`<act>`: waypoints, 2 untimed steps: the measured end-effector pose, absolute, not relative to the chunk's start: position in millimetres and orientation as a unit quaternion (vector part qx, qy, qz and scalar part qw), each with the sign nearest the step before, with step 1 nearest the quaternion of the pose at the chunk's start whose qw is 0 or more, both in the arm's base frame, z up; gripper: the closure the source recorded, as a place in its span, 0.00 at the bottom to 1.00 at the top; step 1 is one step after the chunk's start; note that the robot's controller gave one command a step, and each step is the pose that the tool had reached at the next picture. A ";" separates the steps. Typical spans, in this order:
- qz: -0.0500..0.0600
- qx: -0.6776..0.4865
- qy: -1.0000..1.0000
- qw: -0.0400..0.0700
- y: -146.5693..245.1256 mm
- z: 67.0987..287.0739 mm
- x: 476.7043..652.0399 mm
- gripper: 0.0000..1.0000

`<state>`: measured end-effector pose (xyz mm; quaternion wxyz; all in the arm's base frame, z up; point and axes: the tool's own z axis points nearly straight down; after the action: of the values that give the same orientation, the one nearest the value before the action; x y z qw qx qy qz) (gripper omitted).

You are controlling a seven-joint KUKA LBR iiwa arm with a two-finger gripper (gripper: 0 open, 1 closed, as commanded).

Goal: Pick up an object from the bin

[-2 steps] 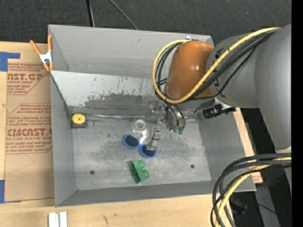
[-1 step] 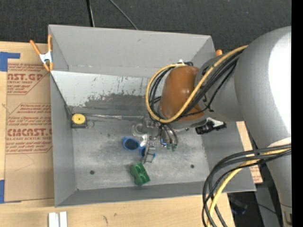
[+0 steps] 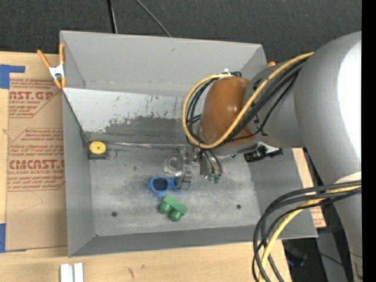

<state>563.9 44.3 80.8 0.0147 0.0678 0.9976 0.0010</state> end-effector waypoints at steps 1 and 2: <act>0.000 0.051 0.999 0.004 36.0 199.7 545.7 1.00; 0.000 0.027 1.000 -0.001 33.3 185.8 505.3 1.00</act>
Offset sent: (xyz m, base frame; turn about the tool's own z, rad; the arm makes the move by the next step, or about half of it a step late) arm -0.0199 -0.0088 0.1143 -0.0328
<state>505.3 33.3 185.8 -0.0014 0.0274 0.9996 -0.0002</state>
